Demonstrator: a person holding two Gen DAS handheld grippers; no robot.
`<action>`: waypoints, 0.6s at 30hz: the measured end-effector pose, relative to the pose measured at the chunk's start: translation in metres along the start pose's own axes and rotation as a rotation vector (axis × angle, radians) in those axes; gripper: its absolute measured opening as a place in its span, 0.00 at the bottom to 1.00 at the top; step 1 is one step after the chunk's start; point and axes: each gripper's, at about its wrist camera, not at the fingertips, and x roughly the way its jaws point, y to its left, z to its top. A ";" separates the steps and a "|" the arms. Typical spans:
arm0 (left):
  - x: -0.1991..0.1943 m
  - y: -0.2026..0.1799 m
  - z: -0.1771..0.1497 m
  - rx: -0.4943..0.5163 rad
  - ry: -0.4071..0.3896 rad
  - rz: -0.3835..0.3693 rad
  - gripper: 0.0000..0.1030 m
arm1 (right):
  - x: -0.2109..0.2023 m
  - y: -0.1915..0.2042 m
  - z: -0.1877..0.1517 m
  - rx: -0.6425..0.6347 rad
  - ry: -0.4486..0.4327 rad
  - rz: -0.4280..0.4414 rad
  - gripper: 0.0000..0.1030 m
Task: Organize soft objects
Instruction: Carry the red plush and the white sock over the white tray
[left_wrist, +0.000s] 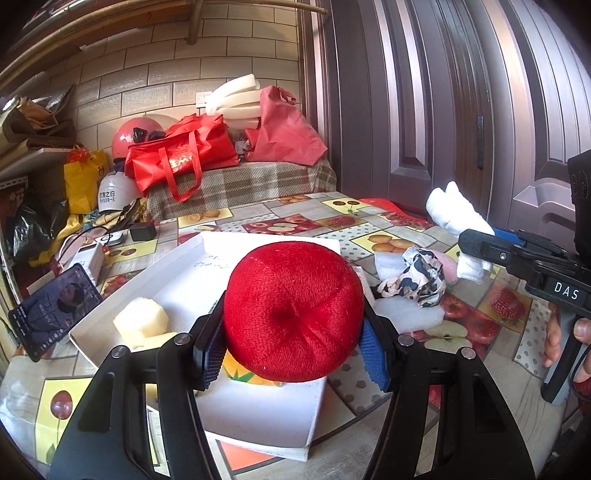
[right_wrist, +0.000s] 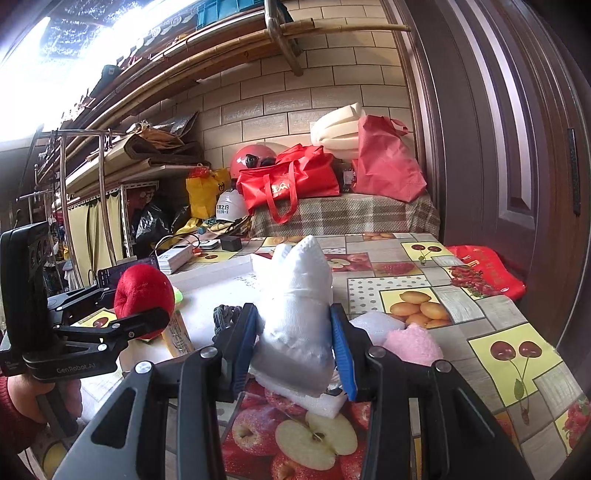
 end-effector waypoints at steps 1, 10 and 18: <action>-0.001 0.008 -0.001 -0.015 0.001 0.011 0.60 | 0.001 0.002 0.000 -0.003 0.001 0.004 0.38; -0.012 0.072 -0.012 -0.114 0.014 0.140 0.60 | 0.013 0.019 0.000 -0.039 0.037 0.053 0.38; -0.033 0.114 -0.024 -0.185 0.000 0.222 0.60 | 0.035 0.060 -0.002 -0.081 0.117 0.217 0.38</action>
